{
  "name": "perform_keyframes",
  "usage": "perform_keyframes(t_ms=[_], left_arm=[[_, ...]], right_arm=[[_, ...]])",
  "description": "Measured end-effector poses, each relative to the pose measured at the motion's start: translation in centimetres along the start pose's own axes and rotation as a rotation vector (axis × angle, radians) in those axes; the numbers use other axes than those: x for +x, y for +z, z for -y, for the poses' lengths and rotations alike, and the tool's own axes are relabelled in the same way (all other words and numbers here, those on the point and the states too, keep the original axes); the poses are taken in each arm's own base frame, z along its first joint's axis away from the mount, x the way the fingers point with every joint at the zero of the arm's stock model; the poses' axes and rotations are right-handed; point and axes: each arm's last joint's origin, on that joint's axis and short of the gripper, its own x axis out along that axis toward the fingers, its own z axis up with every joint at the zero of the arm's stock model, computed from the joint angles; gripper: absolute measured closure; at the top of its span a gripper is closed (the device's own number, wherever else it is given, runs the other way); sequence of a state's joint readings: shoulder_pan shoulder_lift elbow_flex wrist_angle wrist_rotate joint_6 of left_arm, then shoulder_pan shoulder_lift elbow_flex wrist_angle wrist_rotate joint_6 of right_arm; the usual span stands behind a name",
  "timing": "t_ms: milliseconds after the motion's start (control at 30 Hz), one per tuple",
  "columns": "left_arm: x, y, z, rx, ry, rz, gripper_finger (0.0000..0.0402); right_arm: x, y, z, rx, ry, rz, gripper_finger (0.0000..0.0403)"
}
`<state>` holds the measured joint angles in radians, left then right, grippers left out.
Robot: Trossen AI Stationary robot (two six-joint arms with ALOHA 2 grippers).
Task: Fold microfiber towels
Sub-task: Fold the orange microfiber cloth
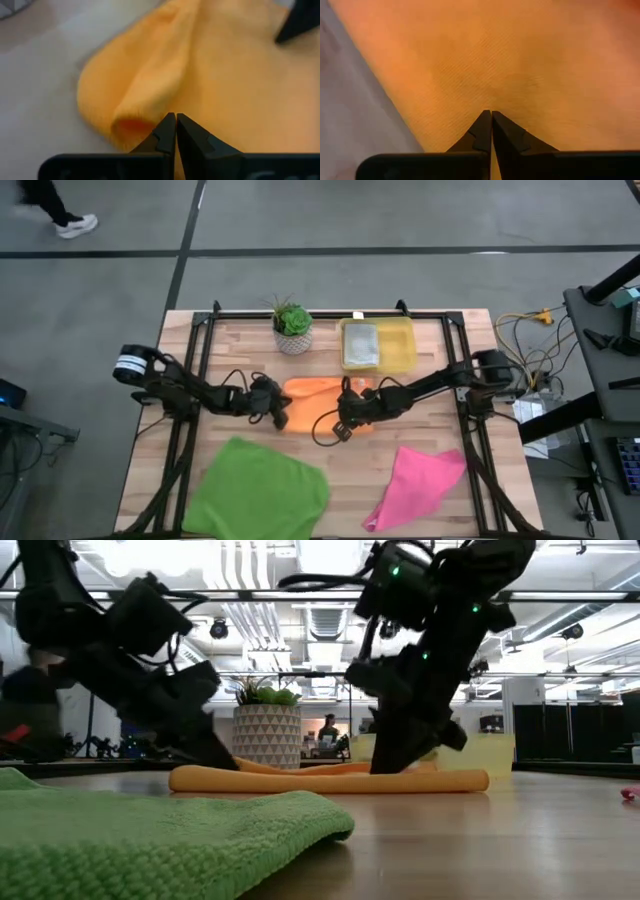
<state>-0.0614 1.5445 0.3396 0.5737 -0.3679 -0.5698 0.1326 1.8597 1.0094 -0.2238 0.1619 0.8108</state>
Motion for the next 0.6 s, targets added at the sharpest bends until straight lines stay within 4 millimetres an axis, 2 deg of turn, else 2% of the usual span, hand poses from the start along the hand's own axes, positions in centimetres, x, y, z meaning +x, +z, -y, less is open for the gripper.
perform_keyframes(t_ms=[200,433,600], left_arm=[[0.9,1.7,-0.4,-0.045,0.039,0.044,0.0401],[1.4,2.9,-3.0,-0.101,0.189,0.097,0.0401],[0.7,4.3,-3.4,-0.134,0.141,0.137,0.0401]], right_arm=[[0.7,-0.5,-0.3,-0.012,0.032,-0.05,0.0394],[0.7,-0.7,-0.4,-0.061,0.063,-0.083,0.0394],[-0.1,-0.6,-0.4,-0.091,0.069,-0.087,0.0394]])
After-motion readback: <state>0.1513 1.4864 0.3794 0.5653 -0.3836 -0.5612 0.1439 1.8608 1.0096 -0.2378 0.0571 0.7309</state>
